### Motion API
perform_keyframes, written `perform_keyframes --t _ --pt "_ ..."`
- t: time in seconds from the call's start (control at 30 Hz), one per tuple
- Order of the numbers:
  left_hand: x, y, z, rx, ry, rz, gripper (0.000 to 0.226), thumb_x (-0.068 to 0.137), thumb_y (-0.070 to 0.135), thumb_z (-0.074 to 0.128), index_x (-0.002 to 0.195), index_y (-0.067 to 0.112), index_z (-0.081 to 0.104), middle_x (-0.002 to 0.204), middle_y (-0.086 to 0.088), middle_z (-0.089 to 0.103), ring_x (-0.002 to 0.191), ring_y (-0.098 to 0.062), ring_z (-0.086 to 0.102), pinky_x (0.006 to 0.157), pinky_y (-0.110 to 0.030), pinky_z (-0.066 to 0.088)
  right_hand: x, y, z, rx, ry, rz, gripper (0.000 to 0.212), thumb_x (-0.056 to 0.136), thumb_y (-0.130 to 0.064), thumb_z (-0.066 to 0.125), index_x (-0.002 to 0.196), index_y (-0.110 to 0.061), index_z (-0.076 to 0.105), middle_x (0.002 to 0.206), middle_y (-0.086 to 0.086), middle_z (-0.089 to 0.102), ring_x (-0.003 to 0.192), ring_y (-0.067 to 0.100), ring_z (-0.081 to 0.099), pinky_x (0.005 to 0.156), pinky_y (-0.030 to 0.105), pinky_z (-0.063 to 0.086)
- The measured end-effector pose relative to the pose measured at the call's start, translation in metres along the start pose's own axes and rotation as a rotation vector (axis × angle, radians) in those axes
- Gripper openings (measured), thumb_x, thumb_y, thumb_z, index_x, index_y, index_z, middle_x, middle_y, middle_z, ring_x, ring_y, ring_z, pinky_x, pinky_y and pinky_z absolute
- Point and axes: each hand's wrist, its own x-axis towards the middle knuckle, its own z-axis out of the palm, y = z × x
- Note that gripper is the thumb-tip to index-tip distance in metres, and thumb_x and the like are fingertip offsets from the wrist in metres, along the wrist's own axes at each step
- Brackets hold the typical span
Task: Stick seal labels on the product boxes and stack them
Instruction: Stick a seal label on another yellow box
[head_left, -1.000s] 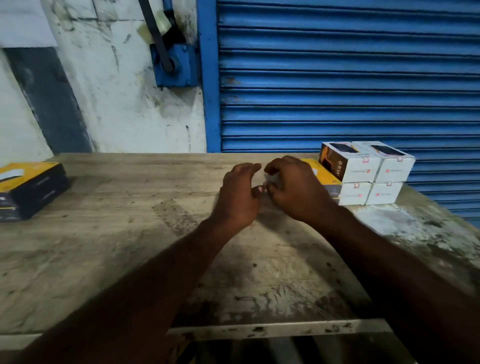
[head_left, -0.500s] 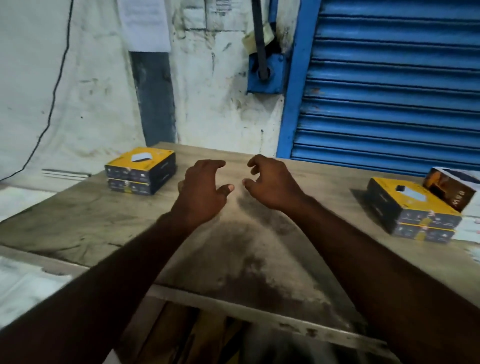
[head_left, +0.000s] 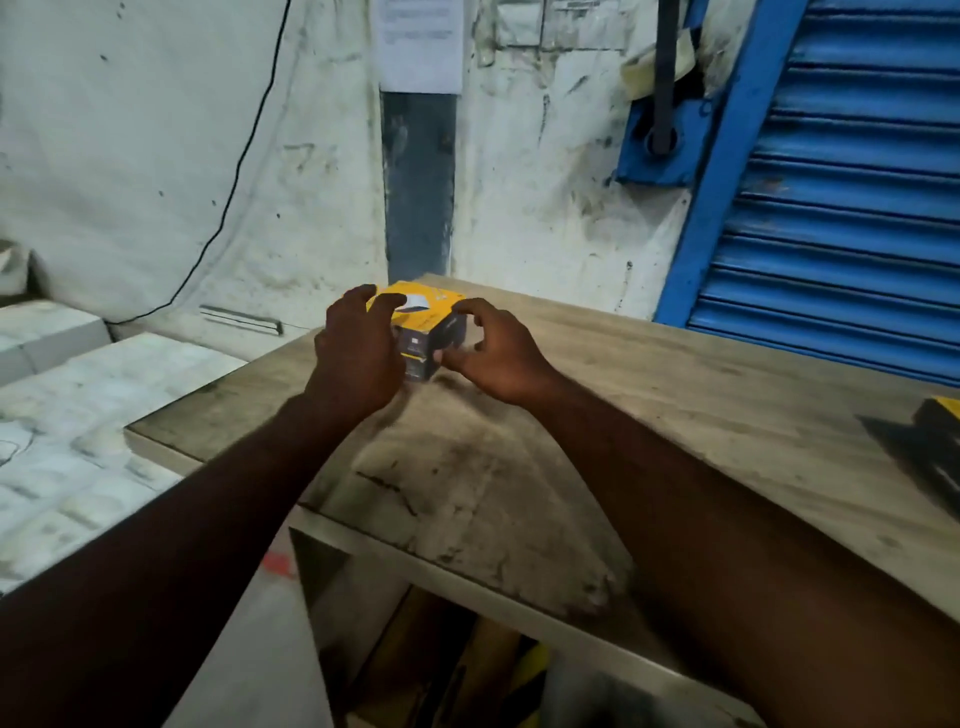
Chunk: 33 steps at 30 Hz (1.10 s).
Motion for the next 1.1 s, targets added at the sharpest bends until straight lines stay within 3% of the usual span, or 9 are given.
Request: perform_keyframes --t 0.13,0.23,0.47,0.57,0.7,0.83,0.97,1.03,1.1 --pt "0.017 -0.027 0.005 -0.043 -0.095 -0.069 0.066 0.079 0.017 0.049 0.145 0.007 0.048 0.140 -0.031 0.047 0.135 -0.047 0.040 0.110 -0.051 0.037 0.011 0.002 0.013 0.054 -0.032 0.028 0.063 0.082 -0.033 0.082 0.138 -0.023 0.055 0.136 0.005 0.061 0.119 0.026 0.058 0.098 0.035 0.046" --pt "0.024 -0.034 0.008 -0.058 -0.139 -0.100 0.063 0.083 0.006 0.058 0.145 0.006 0.046 0.139 -0.029 0.049 0.132 -0.045 0.043 0.108 -0.050 0.039 0.014 0.004 0.020 0.103 -0.019 0.042 0.058 0.083 -0.029 0.081 0.135 -0.020 0.058 0.134 0.004 0.063 0.120 0.023 0.060 0.100 0.033 0.047" --pt "0.024 -0.031 0.014 -0.182 -0.034 -0.088 0.057 0.081 0.005 0.073 0.136 0.009 0.058 0.128 -0.025 0.057 0.123 -0.037 0.052 0.100 -0.035 0.039 0.012 0.008 0.020 0.210 0.036 0.089 0.047 0.083 -0.029 0.082 0.124 -0.019 0.062 0.116 -0.007 0.059 0.110 0.020 0.063 0.095 0.032 0.050" --pt "0.020 -0.026 0.016 -0.386 -0.027 -0.146 0.055 0.074 0.009 0.083 0.126 0.014 0.067 0.123 -0.009 0.068 0.104 -0.025 0.067 0.089 -0.030 0.050 0.009 0.013 0.014 0.271 0.062 0.133 0.053 0.072 -0.042 0.088 0.118 -0.026 0.066 0.123 -0.008 0.059 0.110 0.022 0.066 0.095 0.044 0.055" --pt "0.011 -0.015 0.021 -0.593 -0.030 -0.178 0.052 0.068 0.009 0.087 0.116 0.020 0.070 0.118 -0.003 0.071 0.105 -0.022 0.069 0.096 -0.044 0.055 0.002 0.030 0.000 0.370 0.078 0.162 0.061 0.046 -0.058 0.085 0.101 -0.038 0.070 0.131 -0.007 0.063 0.112 0.024 0.068 0.094 0.048 0.058" --pt "0.006 0.009 0.032 -0.574 -0.019 -0.131 0.045 0.074 0.003 0.084 0.115 0.015 0.071 0.113 0.000 0.071 0.105 -0.019 0.068 0.097 -0.035 0.053 -0.008 0.044 -0.029 0.342 0.121 0.151 0.047 0.064 -0.033 0.091 0.108 -0.028 0.074 0.122 -0.003 0.070 0.102 0.021 0.071 0.094 0.038 0.057" --pt "0.001 0.043 0.046 -0.669 -0.042 -0.105 0.042 0.076 0.001 0.082 0.113 0.016 0.069 0.111 0.002 0.069 0.090 -0.004 0.063 0.086 -0.023 0.052 -0.023 0.066 -0.064 0.333 0.154 0.147 0.035 0.075 -0.020 0.089 0.107 -0.024 0.076 0.112 -0.001 0.074 0.086 0.008 0.067 0.075 0.024 0.048" --pt "-0.004 0.062 0.053 -0.699 -0.038 -0.102 0.042 0.076 0.002 0.082 0.113 0.018 0.069 0.106 0.005 0.068 0.078 0.009 0.057 0.078 -0.012 0.048 -0.034 0.074 -0.083 0.343 0.161 0.152 0.035 0.075 -0.020 0.089 0.108 -0.023 0.076 0.112 -0.002 0.074 0.086 0.010 0.072 0.076 0.029 0.054" --pt "-0.010 0.083 0.061 -0.721 -0.038 -0.070 0.042 0.077 0.004 0.083 0.114 0.018 0.069 0.104 0.006 0.066 0.080 0.008 0.056 0.074 -0.006 0.045 -0.049 0.083 -0.104 0.371 0.180 0.157 0.035 0.076 -0.017 0.088 0.109 -0.022 0.076 0.117 -0.004 0.073 0.091 0.017 0.076 0.089 0.037 0.058"
